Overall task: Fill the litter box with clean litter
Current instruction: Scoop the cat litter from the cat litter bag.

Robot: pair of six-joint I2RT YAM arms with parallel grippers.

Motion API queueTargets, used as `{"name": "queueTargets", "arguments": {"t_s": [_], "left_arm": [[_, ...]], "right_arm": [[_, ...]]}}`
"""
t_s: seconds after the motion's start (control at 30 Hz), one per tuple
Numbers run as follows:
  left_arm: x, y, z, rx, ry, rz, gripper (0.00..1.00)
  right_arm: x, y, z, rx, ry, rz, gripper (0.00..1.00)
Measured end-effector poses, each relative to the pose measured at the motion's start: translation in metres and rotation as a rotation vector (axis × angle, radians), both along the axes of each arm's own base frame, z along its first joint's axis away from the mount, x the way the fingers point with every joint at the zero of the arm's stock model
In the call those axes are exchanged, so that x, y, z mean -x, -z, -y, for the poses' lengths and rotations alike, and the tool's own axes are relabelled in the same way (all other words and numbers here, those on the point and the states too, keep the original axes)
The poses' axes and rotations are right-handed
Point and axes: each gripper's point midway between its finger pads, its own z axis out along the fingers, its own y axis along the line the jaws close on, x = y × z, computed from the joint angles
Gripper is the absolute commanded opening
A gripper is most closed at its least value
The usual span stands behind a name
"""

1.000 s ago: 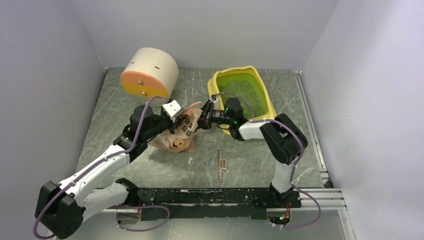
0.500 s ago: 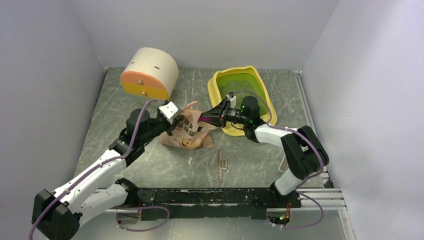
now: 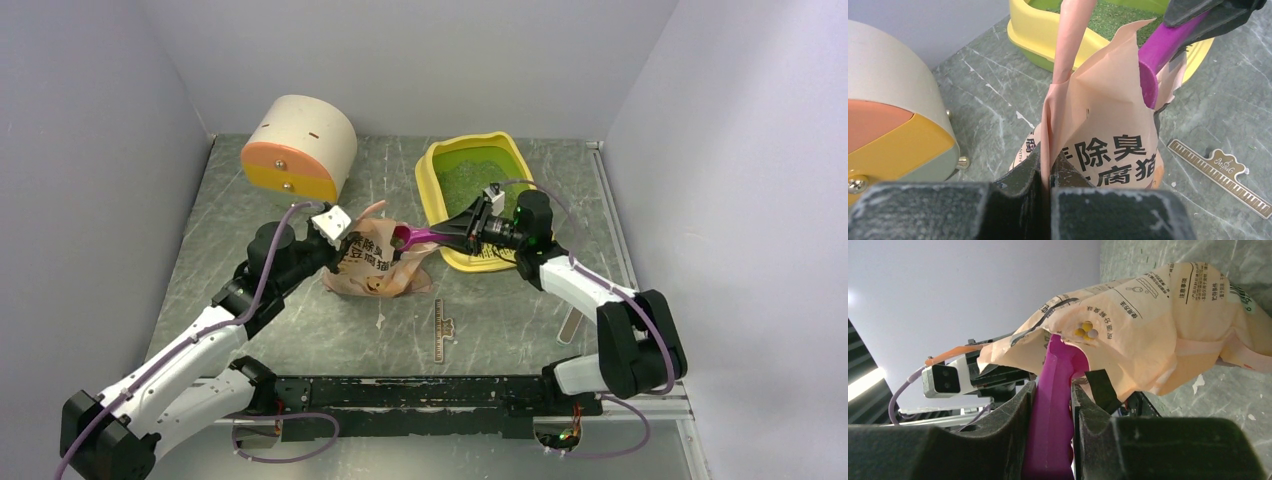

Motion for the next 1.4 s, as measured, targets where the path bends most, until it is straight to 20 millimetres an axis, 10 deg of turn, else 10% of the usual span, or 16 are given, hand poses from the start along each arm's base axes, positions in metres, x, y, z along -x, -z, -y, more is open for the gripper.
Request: {"name": "queueTargets", "arguments": {"t_s": [0.4,1.4], "left_arm": [[0.0,-0.006,-0.01,-0.043,-0.039,-0.012,0.05],[-0.005,-0.006,-0.004,-0.071,-0.021,-0.037,0.05]], "right_arm": [[-0.005,-0.011,0.029,0.013,0.037,0.055,0.0],[-0.001,0.0,0.019,-0.087,0.014,0.024,0.0]]}}
